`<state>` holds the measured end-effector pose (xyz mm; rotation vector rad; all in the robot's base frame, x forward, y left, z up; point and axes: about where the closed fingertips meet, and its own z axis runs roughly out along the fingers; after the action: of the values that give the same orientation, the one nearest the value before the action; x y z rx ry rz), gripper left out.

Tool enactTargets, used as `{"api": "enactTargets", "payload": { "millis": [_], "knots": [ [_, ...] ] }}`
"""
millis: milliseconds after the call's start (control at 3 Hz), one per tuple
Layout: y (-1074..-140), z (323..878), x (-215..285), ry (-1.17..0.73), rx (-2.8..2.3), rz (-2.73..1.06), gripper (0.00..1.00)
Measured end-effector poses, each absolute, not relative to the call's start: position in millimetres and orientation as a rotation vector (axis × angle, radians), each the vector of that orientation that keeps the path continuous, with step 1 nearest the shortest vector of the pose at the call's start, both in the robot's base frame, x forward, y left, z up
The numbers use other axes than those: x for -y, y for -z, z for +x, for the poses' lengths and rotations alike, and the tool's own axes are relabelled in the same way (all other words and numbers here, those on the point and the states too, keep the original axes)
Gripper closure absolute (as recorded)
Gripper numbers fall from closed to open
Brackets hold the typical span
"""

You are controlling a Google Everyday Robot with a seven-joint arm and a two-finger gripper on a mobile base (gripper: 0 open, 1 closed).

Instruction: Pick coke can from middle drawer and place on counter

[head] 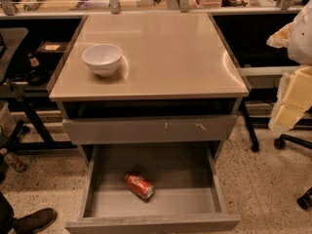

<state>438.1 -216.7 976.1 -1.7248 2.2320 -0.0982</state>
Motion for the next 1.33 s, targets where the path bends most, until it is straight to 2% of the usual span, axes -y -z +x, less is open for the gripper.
{"api": "enactTargets", "payload": {
  "millis": [667, 1333],
  "knots": [
    [-968, 431, 210, 0.085, -2.243, -1.709, 0.00],
    [-915, 400, 147, 0.098, -2.220, -1.689, 0.00]
  ]
}}
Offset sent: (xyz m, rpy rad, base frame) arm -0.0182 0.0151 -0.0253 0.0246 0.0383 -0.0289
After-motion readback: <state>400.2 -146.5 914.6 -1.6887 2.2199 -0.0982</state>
